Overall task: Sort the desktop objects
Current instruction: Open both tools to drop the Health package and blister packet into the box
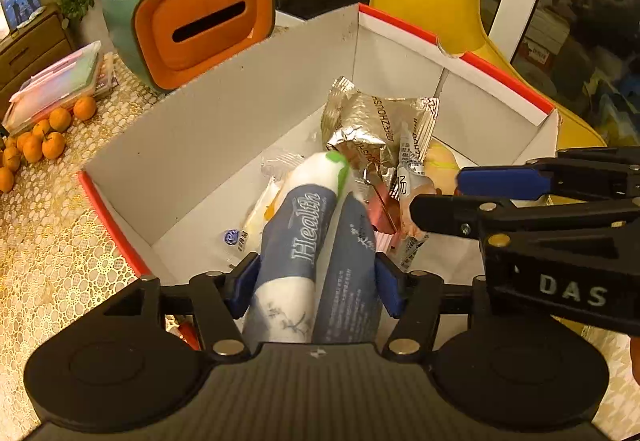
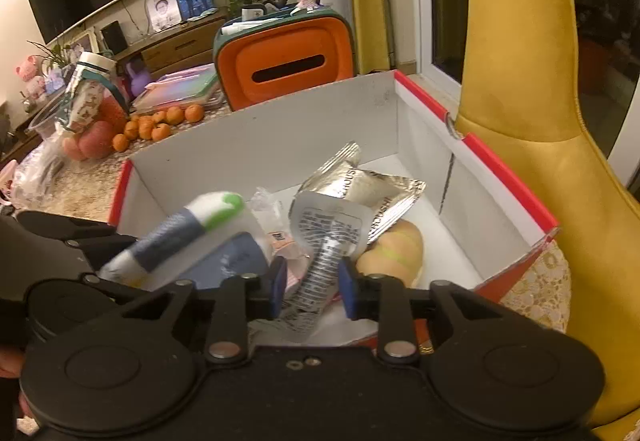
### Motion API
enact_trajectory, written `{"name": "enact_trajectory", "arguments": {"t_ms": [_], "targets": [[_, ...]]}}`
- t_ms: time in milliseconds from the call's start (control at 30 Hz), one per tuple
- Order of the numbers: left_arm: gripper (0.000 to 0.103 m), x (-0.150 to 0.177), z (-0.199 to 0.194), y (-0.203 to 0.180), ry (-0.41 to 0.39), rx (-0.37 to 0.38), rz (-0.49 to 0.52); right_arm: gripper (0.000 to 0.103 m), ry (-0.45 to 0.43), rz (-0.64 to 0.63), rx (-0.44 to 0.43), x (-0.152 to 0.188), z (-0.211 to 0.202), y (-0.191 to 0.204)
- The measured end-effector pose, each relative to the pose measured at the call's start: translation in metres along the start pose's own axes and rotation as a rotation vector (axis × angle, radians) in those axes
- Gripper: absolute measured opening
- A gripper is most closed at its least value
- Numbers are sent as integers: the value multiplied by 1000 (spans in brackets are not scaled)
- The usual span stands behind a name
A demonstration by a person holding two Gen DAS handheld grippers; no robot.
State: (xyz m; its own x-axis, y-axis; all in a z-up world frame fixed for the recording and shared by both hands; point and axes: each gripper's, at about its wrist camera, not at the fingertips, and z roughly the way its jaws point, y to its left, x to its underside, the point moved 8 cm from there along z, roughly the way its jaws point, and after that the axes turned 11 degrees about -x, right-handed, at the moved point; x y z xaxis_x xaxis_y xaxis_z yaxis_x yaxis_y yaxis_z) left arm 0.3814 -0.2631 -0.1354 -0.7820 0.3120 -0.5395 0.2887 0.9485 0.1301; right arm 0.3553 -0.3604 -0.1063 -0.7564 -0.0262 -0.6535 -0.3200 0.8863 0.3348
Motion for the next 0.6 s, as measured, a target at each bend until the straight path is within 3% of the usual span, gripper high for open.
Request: {"name": "enact_trajectory", "arguments": {"t_ms": [100, 600], "targets": [[59, -1, -7, 1, -21, 23, -3, 54, -12, 4, -5, -3, -5, 3], [62, 7, -67, 25, -158, 55, -85, 56, -50, -45, -30, -8, -43, 33]]}}
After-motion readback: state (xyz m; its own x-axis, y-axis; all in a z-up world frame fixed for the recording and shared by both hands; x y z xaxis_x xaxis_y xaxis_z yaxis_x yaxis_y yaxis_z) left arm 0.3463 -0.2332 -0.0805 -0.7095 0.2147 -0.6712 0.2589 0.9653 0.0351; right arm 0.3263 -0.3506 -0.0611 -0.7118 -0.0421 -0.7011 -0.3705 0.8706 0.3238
